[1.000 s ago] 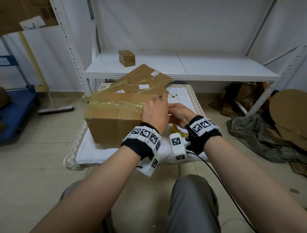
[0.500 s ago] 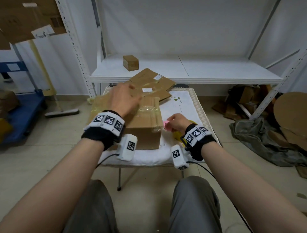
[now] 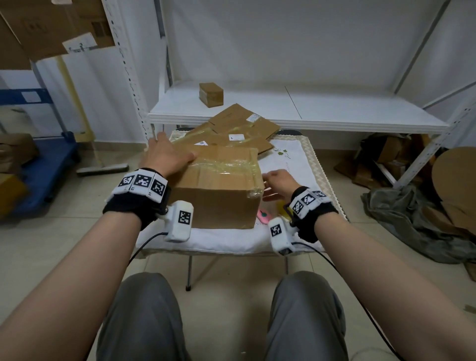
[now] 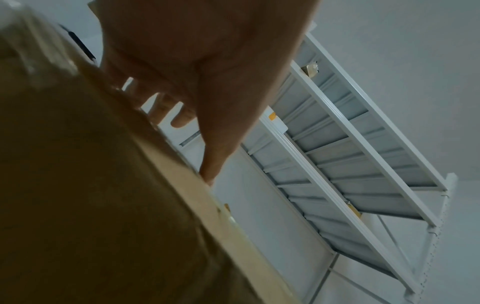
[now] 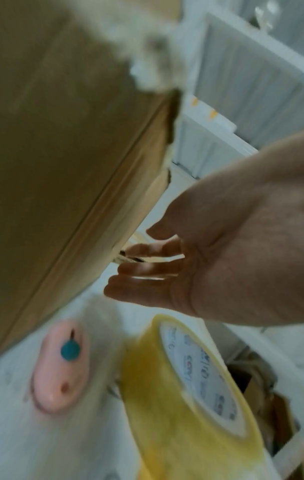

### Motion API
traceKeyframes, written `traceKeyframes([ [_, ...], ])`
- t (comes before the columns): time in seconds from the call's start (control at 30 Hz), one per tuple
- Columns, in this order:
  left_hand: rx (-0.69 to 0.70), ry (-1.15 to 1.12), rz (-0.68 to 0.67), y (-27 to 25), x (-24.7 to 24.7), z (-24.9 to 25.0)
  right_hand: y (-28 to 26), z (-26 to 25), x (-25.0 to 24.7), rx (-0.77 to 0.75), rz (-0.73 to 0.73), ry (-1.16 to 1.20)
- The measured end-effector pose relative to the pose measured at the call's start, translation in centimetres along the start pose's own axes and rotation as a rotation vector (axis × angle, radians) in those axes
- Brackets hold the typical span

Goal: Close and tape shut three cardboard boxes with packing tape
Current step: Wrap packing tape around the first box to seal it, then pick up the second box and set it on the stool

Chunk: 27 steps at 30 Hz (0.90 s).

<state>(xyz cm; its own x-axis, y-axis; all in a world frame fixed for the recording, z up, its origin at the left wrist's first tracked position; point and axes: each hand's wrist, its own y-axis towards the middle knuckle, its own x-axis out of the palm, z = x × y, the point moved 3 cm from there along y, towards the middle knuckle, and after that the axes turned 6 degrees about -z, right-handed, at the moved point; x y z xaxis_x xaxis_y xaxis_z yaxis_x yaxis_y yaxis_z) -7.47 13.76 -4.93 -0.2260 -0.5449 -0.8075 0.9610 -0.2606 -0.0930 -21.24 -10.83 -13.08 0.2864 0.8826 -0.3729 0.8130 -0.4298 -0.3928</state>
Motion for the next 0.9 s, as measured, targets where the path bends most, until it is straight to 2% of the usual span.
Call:
traceKeyframes([
  [0.07, -0.054, -0.011, -0.042, 0.1, -0.2, -0.2, -0.4, -0.7, 0.1, 0.036, -0.105, 0.110],
  [0.2, -0.047, 0.000, -0.115, -0.7, 0.1, -0.2, -1.2, -0.2, 1.5, 0.066, -0.259, 0.093],
  [0.3, -0.059, 0.001, -0.083, -0.6, -0.1, -0.6, -1.2, 0.7, 2.1, 0.071, -0.313, 0.225],
  [0.43, -0.046, 0.011, -0.054, -0.8, -1.7, 0.7, -1.7, 0.5, 1.1, 0.061, -0.304, 0.313],
  [0.63, 0.107, 0.025, 0.100, -2.6, -5.7, 6.0, -2.4, -1.1, -1.5, -0.035, -0.262, 0.493],
  [0.73, 0.281, -0.078, 0.222, -3.3, -6.7, 8.2, -2.4, -1.9, -3.3, -0.172, -0.202, 0.574],
  [0.83, 0.458, -0.198, 0.366, -3.5, -6.3, 9.7, -2.5, -2.5, -5.1, -0.299, -0.143, 0.770],
  [0.9, 0.542, -0.243, 0.370, -3.1, -5.2, 10.0, -2.7, -2.4, -6.0, -0.336, -0.097, 0.880],
])
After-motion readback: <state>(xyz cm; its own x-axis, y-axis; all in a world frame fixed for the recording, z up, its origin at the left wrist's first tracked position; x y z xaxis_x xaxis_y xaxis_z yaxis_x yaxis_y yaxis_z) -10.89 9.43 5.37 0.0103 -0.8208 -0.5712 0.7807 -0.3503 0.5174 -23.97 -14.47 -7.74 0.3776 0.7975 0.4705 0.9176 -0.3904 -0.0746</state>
